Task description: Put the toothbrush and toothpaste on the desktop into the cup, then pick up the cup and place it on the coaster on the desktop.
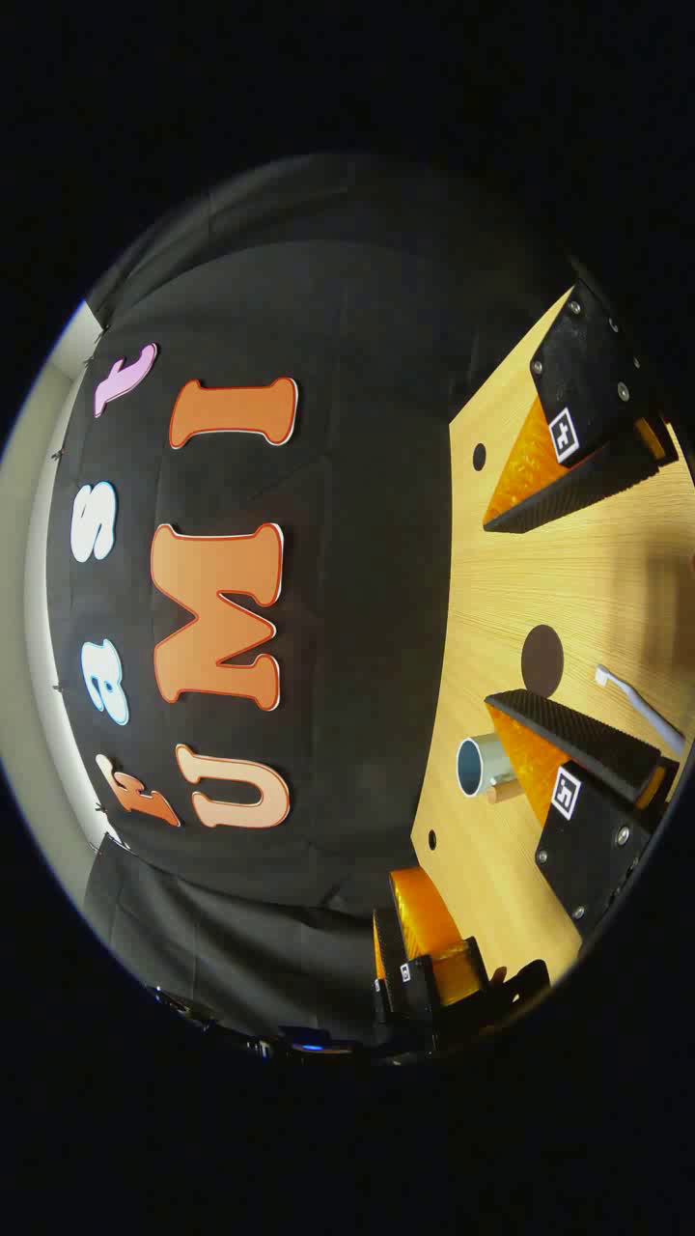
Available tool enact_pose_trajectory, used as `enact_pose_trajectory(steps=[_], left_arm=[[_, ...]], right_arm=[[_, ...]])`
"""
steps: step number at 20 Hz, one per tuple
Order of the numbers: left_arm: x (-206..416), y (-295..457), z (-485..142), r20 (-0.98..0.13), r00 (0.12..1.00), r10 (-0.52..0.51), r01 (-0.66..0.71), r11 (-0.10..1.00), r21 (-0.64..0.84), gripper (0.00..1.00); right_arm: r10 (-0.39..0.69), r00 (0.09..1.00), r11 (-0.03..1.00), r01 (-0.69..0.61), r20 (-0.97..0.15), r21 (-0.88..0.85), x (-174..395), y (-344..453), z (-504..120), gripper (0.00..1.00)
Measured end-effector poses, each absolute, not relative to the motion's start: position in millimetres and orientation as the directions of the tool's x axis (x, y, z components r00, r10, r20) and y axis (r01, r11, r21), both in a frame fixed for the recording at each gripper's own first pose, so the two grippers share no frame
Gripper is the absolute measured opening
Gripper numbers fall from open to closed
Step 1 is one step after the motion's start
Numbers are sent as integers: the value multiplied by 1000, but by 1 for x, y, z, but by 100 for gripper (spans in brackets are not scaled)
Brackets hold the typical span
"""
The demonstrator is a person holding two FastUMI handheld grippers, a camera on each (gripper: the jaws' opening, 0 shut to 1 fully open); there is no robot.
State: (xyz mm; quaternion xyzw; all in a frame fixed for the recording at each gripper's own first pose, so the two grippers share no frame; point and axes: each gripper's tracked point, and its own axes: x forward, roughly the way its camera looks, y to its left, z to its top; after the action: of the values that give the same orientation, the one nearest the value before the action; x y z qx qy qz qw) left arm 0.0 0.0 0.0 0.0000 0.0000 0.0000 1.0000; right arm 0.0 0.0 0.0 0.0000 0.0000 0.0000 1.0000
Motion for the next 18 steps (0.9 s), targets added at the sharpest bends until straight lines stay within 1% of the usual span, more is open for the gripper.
enact_pose_trajectory(steps=[4,5,6,13,18], left_arm=[[-3,3,-2,-15,1000,-6,6,1000,-16,100],[-4,3,-3,-19,1000,-10,10,1000,-16,99],[-5,2,-3,-23,1000,-11,11,1000,-16,100],[-13,-4,3,-24,1000,-18,19,999,27,100],[-14,-4,-5,-98,994,-43,46,999,27,99]], right_arm=[[3,1000,1000,-3,-2,0,-2,1,2,98],[6,1000,1000,-6,-5,1,-3,2,1,98],[9,1000,1000,-9,-7,4,-3,4,2,98],[27,1000,1000,-27,-14,-6,-9,7,8,98],[46,996,999,-48,-78,-16,-11,5,3,98]])
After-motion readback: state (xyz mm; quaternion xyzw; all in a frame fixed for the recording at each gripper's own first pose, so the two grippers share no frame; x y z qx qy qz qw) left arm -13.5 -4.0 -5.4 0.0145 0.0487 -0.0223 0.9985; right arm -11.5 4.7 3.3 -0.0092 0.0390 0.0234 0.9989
